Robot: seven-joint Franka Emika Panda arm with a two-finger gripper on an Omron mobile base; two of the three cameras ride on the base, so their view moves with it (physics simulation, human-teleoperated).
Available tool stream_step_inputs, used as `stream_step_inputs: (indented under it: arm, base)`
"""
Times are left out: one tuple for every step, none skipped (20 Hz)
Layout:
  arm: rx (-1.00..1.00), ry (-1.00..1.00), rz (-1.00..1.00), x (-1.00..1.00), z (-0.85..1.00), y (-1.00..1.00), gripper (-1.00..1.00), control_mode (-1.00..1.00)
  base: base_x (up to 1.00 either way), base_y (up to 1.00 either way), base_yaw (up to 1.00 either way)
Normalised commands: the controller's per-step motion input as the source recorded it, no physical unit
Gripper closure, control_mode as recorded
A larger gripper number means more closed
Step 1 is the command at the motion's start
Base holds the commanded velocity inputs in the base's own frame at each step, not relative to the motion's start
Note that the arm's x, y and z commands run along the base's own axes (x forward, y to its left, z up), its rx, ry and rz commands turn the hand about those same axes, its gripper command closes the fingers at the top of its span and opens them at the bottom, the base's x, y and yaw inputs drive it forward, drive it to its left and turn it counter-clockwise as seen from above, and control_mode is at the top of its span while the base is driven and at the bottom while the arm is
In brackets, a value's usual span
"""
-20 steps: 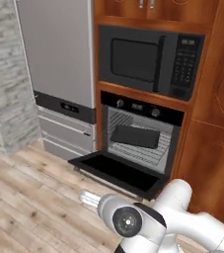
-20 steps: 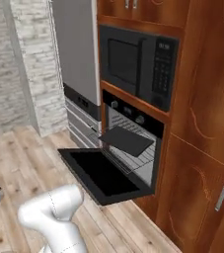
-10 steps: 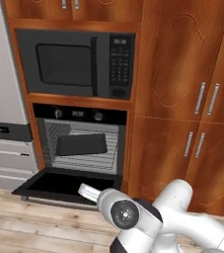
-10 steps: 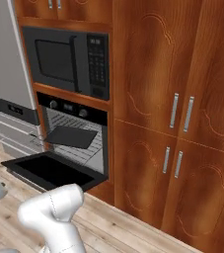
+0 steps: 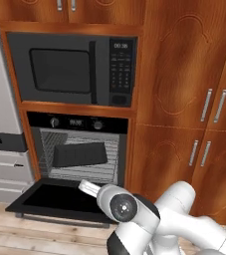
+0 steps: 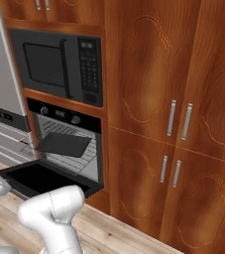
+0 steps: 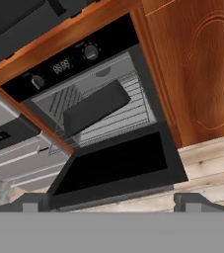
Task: Take the baked cake out of the oven and place it on the plate for cooling. Then close the oven door.
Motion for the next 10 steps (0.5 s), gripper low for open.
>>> stream_step_inputs:
  arm:
    - [0.0, 0.0, 0.0, 0.0, 0.0, 0.0, -1.0, 1.0]
    - [0.0, 0.0, 0.0, 0.0, 0.0, 0.0, -1.0, 1.0]
    - [0.0, 0.0, 0.0, 0.0, 0.0, 0.0, -1.0, 1.0]
    - [0.0, 0.0, 0.0, 0.0, 0.0, 0.0, -1.0, 1.0]
    - [0.0, 0.0, 0.0, 0.0, 0.0, 0.0, -1.0, 1.0]
    - [0.0, 0.0, 0.0, 0.0, 0.0, 0.0, -1.0, 1.0]
    - [0.0, 0.0, 0.0, 0.0, 0.0, 0.0, -1.0, 1.0]
    - [0.0, 0.0, 0.0, 0.0, 0.0, 0.0, -1.0, 1.0]
    - [0.0, 0.0, 0.0, 0.0, 0.0, 0.0, -1.0, 1.0]
    - [0.0, 0.0, 0.0, 0.0, 0.0, 0.0, -1.0, 1.0]
  base:
    - [0.59, 0.0, -0.09]
    - [0.46, 0.0, -0.07]
    - [0.35, 0.0, -0.05]
    - [0.32, 0.06, -0.05]
    - [0.25, 0.18, -0.04]
    - [0.22, 0.29, -0.01]
    - [0.24, 0.28, -0.01]
    - [0.31, 0.28, -0.02]
    - [0.49, 0.24, -0.05]
    - [0.57, 0.2, -0.06]
